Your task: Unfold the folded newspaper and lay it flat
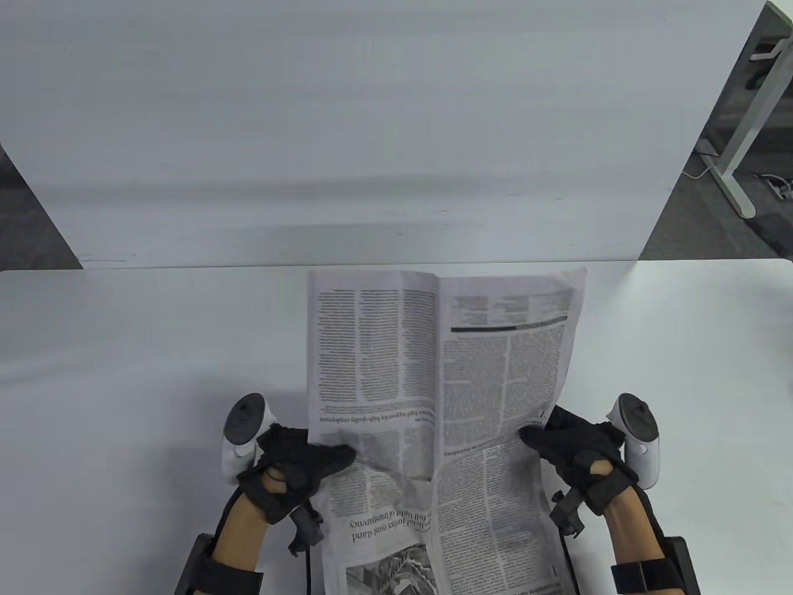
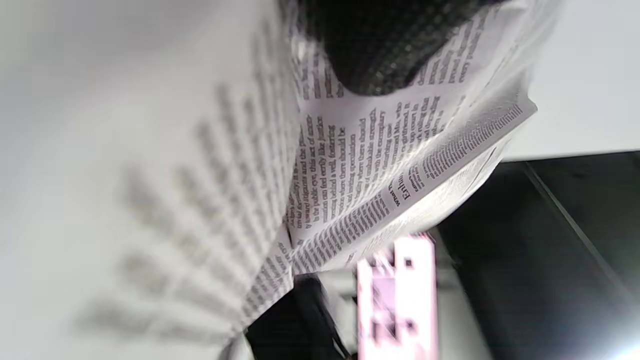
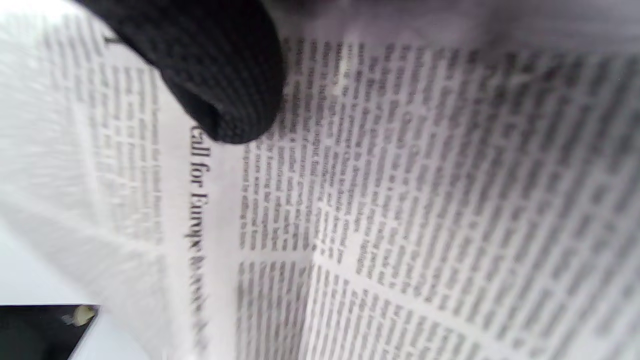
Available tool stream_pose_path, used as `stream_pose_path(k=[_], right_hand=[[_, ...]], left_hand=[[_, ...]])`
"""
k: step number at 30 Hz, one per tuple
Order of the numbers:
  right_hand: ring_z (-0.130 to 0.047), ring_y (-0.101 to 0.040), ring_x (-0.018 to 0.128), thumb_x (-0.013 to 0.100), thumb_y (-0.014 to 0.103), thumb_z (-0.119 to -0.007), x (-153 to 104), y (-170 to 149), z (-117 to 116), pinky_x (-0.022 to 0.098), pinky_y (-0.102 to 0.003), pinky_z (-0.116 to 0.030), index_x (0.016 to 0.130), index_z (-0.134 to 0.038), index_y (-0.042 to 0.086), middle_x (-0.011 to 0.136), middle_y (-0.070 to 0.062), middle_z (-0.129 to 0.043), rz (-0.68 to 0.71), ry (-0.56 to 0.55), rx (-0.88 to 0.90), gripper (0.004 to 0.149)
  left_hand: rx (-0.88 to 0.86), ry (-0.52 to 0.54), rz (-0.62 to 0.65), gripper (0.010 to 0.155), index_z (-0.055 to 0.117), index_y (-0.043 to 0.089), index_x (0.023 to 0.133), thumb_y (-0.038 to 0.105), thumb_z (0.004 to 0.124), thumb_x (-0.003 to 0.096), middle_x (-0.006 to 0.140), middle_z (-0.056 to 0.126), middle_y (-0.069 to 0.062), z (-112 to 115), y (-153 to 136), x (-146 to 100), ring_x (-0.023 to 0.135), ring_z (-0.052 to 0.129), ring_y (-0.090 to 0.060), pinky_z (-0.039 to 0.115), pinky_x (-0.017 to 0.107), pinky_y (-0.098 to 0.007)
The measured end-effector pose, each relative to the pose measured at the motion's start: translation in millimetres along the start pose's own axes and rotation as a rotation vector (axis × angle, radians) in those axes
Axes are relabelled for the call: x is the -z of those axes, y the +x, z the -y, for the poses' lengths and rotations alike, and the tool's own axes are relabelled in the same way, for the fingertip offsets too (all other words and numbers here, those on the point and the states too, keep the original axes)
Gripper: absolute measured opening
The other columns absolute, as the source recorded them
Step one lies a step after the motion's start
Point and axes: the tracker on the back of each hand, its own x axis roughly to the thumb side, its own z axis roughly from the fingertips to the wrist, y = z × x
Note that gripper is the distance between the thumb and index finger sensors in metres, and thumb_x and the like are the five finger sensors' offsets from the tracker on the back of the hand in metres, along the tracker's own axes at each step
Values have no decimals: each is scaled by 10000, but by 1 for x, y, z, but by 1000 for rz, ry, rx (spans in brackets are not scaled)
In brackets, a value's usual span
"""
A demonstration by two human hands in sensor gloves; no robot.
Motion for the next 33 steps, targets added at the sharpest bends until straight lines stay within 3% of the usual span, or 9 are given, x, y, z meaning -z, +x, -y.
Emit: stream_pose_path(k=[4,8,12,17,19,22,26,30,33], right_hand=[[-1130,-420,498,394,265,-944,-8,-9,19,376,-504,-922,768,-912,150,695,-197,-1063,-86,-246,-9,392],[-1151,-414,424,411,237,-911,-18,-17,26,288,-472,-960,789,-893,130,682,-231,-1048,-125,-408,66,393],[-1136,-422,477,457,247,-843,-25,-18,11,299,-455,-984,901,-818,138,767,-246,-987,-127,-472,114,457],[-922,-505,754,510,235,-733,-16,-28,-47,428,-500,-938,1034,-490,154,981,-293,-681,-138,-213,317,583],[-845,-510,825,512,222,-710,-13,-29,-68,494,-536,-883,1038,-390,174,1025,-280,-590,-122,-161,368,618],[-759,-523,873,513,215,-694,-9,-34,-97,535,-571,-826,1029,-287,156,1041,-280,-517,-105,-59,397,660],[-715,-507,909,517,217,-683,-6,-38,-124,581,-576,-768,1018,-217,151,1048,-285,-474,-93,63,432,687],[-725,-504,902,512,212,-694,-7,-38,-131,585,-566,-764,1014,-225,129,1035,-302,-486,-96,78,429,692],[-765,-497,883,506,213,-714,-6,-38,-128,584,-553,-771,1013,-262,108,1017,-308,-541,-96,76,406,687]], left_hand=[[143,435,-138,571,739,203,994,243,867,440,926,881,-184,-34,-15,-19,726,982,-491,765,540,-578],[350,613,-140,660,614,220,1052,292,874,450,1070,654,-208,-43,-4,-34,913,734,-583,595,651,-655],[679,546,-18,659,610,235,1060,349,856,459,1119,544,-203,-17,34,-29,982,606,-587,514,689,-672],[1000,298,117,644,647,250,1053,408,839,459,1130,554,-192,59,62,-11,999,602,-578,520,698,-669],[999,227,145,640,664,247,1046,441,827,458,1123,589,-185,81,62,-6,996,640,-563,551,696,-657],[817,129,160,667,697,197,1033,467,851,443,1096,645,-207,109,49,5,972,672,-582,566,681,-670],[938,41,83,732,641,215,1054,532,849,427,1117,608,-185,127,30,15,999,637,-565,564,699,-658],[1003,44,83,709,655,228,1044,490,873,423,1107,632,-172,134,19,17,980,724,-523,615,691,-627],[1046,107,133,647,733,216,1001,453,884,418,1059,723,-171,136,21,17,907,833,-497,663,659,-607]])
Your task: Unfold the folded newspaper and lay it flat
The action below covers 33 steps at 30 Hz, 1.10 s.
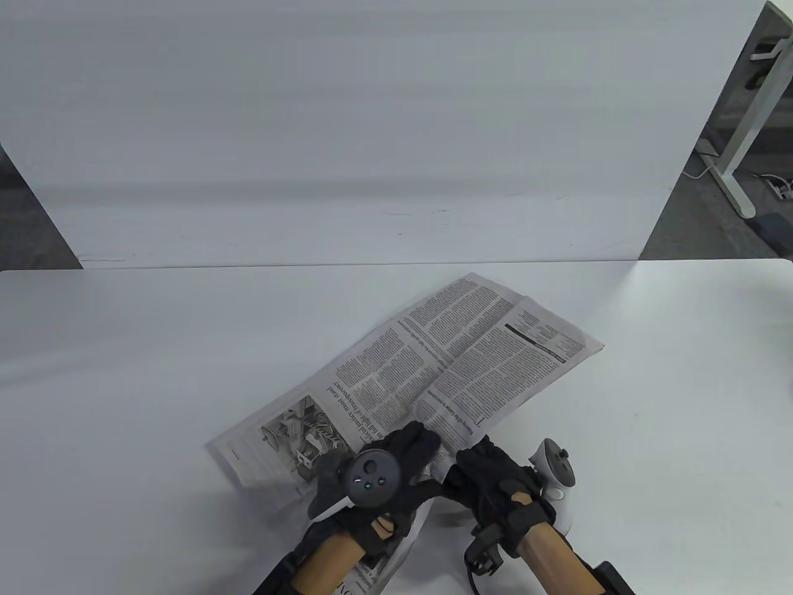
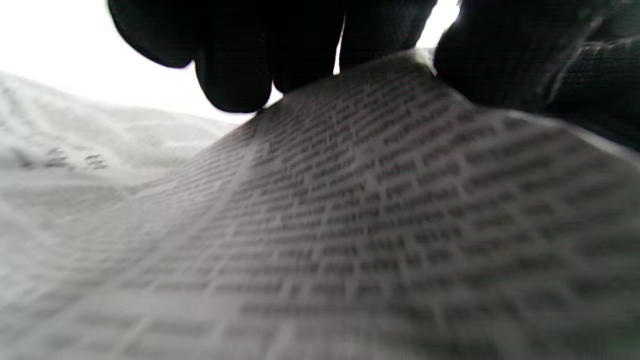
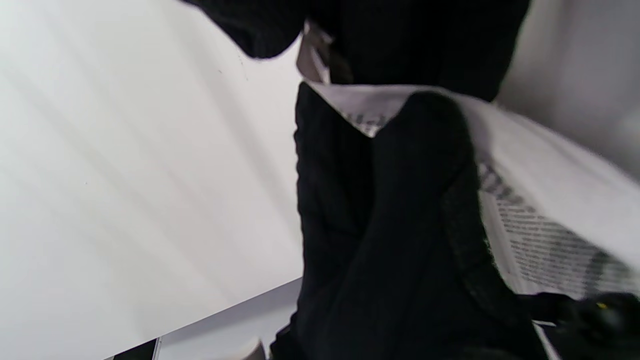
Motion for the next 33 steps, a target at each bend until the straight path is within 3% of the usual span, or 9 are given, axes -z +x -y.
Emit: stream_pose_path(k=[5,12,15,18,21,24,28,33], right_hand=[[-836,-466,846,482,218,-787,-1,2,0,564,-533,-801,1009,-351,84,980,-305,-643,-4,-38,-70,697],[-906,-454,805,406,193,-912,-4,10,-6,541,-513,-831,1009,-386,88,971,-300,-675,6,-32,-179,808],[-1012,-426,713,376,148,-930,-6,13,-7,493,-489,-880,997,-467,82,946,-284,-735,-20,-73,-243,777],[-1047,-421,670,368,198,-964,-8,12,-7,467,-486,-898,988,-515,59,910,-297,-790,-71,-101,-294,778],[-1115,-393,569,351,215,-985,-9,11,-6,413,-479,-938,960,-616,43,764,-245,-985,-116,-143,-360,733],[-1166,-349,435,354,213,-982,-9,10,-10,341,-457,-960,936,-682,55,647,-172,-1072,-119,-123,-365,674],[-1159,-350,417,363,200,-966,-11,14,-3,336,-461,-947,929,-719,76,633,-155,-1081,-122,-158,-362,630],[-1139,-372,401,376,191,-945,-14,36,19,343,-486,-920,916,-768,74,623,-159,-1075,-94,-243,-417,580]], left_hand=[[28,108,-2,518,867,229,884,413,911,402,947,876,-136,-4,5,2,802,944,-450,717,616,-585],[-65,142,-62,378,969,241,758,380,891,414,845,981,-106,-14,1,1,710,1020,-423,775,564,-558],[-144,120,-94,371,988,237,743,386,885,419,820,1006,-103,-16,-7,1,692,1033,-417,786,551,-553],[-194,101,-119,367,1007,233,729,390,884,420,804,1024,-98,-17,-11,1,678,1043,-414,796,542,-545],[-204,87,-131,367,1013,231,722,393,893,415,795,1031,-93,-16,-11,2,667,1052,-409,806,531,-535],[-195,77,-127,367,1012,239,719,404,897,412,791,1034,-90,-14,-8,2,663,1055,-404,810,526,-532],[-237,127,-175,362,1009,233,717,393,895,414,788,1032,-95,-19,-13,2,659,1055,-408,809,524,-538],[-371,258,-254,364,1004,216,720,383,891,417,779,1032,-112,-45,-38,-1,640,1062,-408,811,515,-540]])
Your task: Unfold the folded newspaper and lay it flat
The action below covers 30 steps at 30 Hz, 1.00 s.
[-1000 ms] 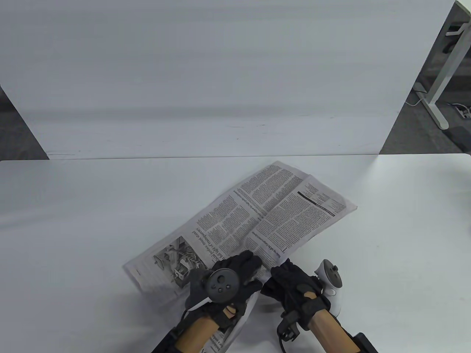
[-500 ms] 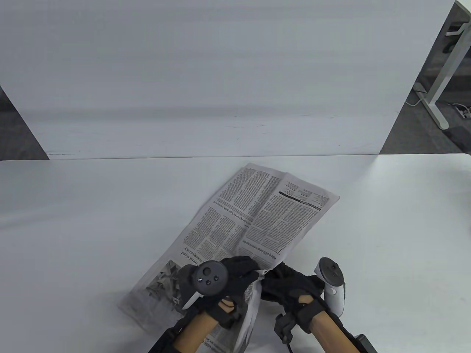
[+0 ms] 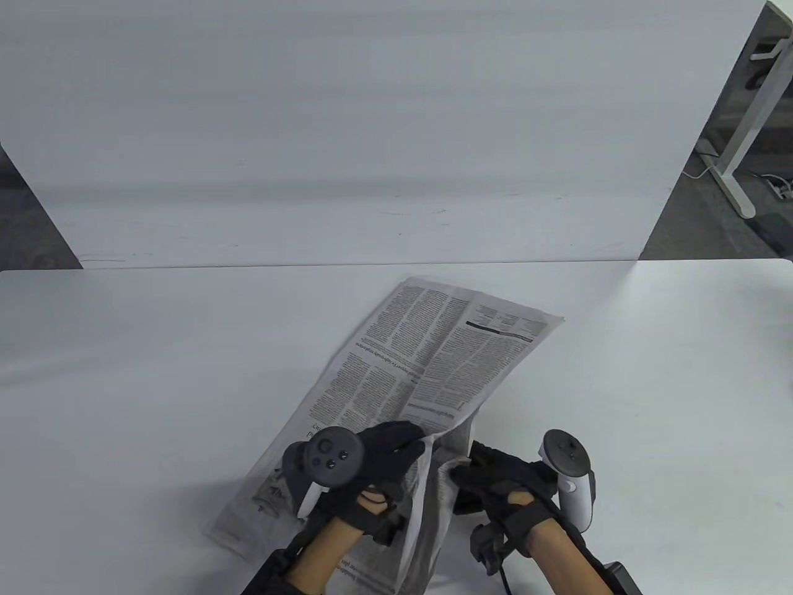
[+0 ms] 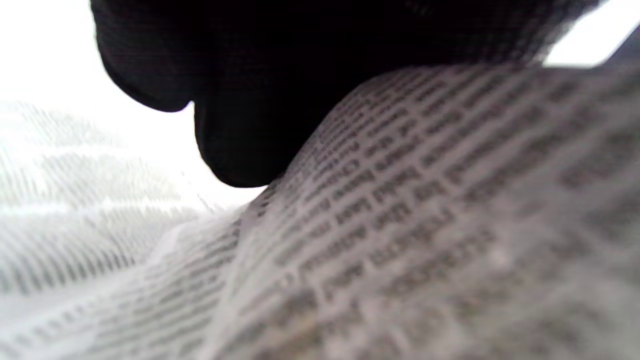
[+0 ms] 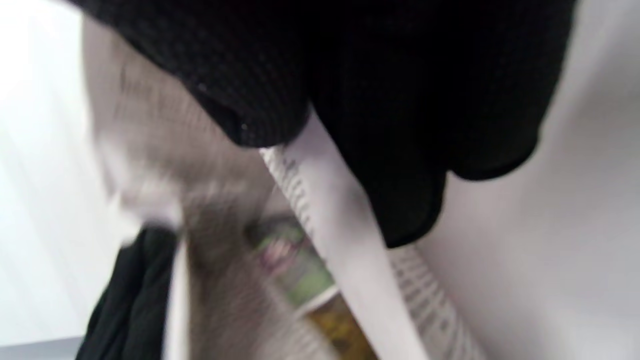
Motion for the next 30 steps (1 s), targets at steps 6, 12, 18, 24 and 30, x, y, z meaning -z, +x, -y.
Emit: stream_pose_path(k=[6,12,18,24,30], right_hand=[[-1116,-372,381,380,212,-935,-4,18,68,351,-507,-893,871,-836,69,574,-142,-1075,25,-232,-82,521],[-1094,-380,382,379,206,-926,-10,23,121,363,-524,-870,873,-834,67,567,-150,-1064,-33,-324,-172,521],[-1085,-376,374,381,206,-919,-8,18,166,363,-528,-863,866,-843,73,566,-147,-1061,-73,-419,-234,509],[-1075,-386,363,379,200,-917,-3,10,201,360,-532,-853,860,-849,64,568,-158,-1057,-122,-451,-302,504],[-1070,-386,363,379,197,-910,-2,-1,215,361,-530,-850,862,-846,62,571,-161,-1054,-161,-446,-331,506]], left_hand=[[-237,130,-116,361,995,187,720,359,886,422,764,1031,-131,-69,-26,12,617,1063,-408,808,502,-543],[-296,207,-211,359,995,183,718,357,888,423,760,1031,-134,-125,-71,11,609,1062,-416,806,501,-544],[-281,226,-306,360,994,181,724,354,889,426,766,1025,-139,-160,-122,5,615,1057,-419,800,506,-548],[-281,173,-404,358,1001,174,720,343,898,421,763,1028,-149,-167,-171,-6,614,1054,-428,794,507,-556],[-204,137,-480,357,1012,157,709,326,909,412,751,1034,-167,-163,-200,-14,602,1055,-450,790,500,-570]])
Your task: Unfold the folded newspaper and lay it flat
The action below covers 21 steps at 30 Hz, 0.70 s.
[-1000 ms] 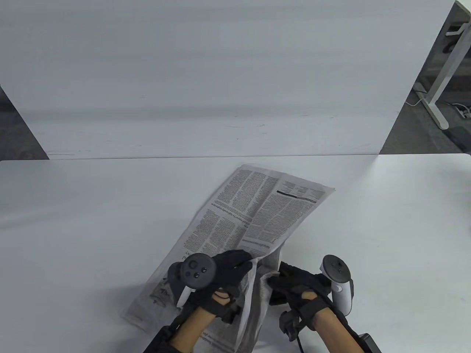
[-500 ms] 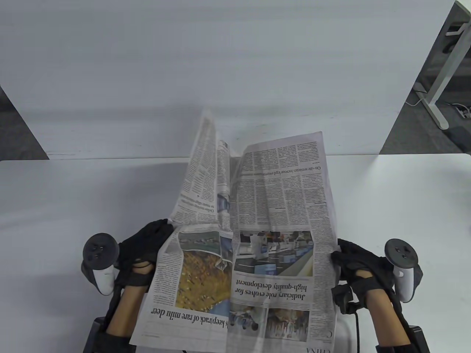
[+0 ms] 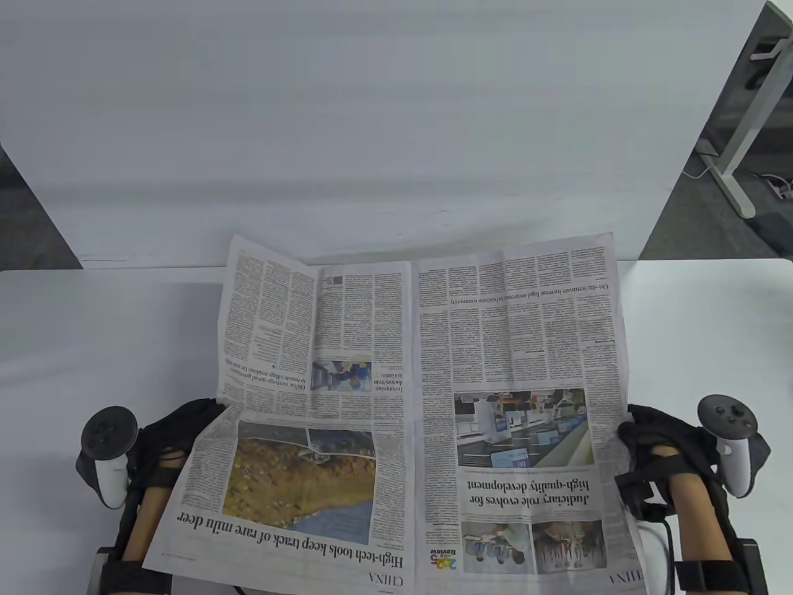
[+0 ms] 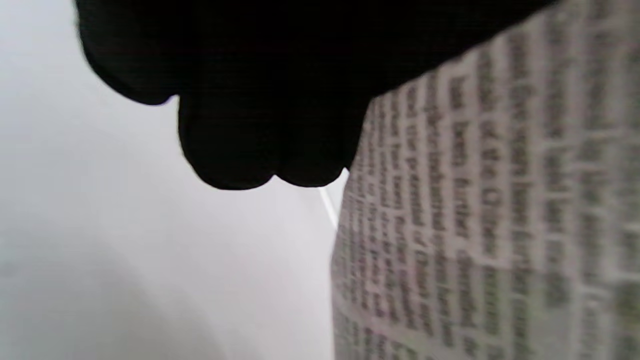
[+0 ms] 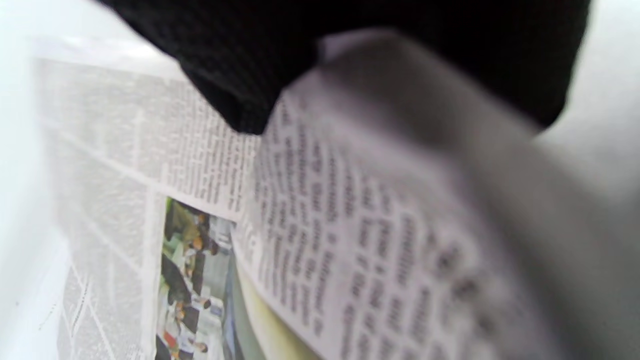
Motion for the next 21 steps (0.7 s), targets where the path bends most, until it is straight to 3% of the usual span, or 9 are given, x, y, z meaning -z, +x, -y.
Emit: stream_pose_path(k=[8,12,14,17,19,21], right_hand=[[-1065,-405,390,386,201,-912,3,8,0,378,-538,-840,878,-842,93,590,-158,-1051,28,-36,-86,509],[-1069,-405,399,385,224,-921,1,20,1,382,-537,-843,891,-828,101,593,-143,-1051,47,-82,-194,529],[-1044,-451,467,383,224,-923,1,24,4,419,-562,-816,927,-782,102,676,-174,-1022,49,-120,-248,575],[-953,-533,653,386,240,-923,-8,34,18,504,-624,-738,968,-726,120,826,-208,-941,111,-219,-326,626],[-885,-559,748,389,245,-921,-19,46,21,542,-653,-690,982,-709,129,898,-218,-891,174,-271,-378,640],[-827,-563,824,399,254,-917,-33,60,14,581,-669,-651,995,-699,146,955,-215,-849,224,-273,-475,645]], left_hand=[[87,-32,-23,392,1004,130,737,335,918,414,799,1000,-208,-3,-1,1,665,998,-525,729,539,-624],[331,-32,-5,505,917,176,869,399,916,416,921,912,-190,-38,-2,0,787,904,-551,670,601,-641],[411,4,-32,543,854,194,935,383,910,428,1004,821,-189,-66,2,-5,881,808,-562,610,647,-656],[592,61,43,572,781,264,991,390,885,443,1084,718,-159,-91,23,-16,970,704,-550,558,688,-660],[605,85,51,571,755,273,1012,367,863,459,1120,648,-165,-94,40,-24,1009,618,-568,506,709,-675],[645,60,102,568,738,281,1024,360,845,472,1141,606,-165,-82,55,-29,1032,569,-573,475,720,-686]])
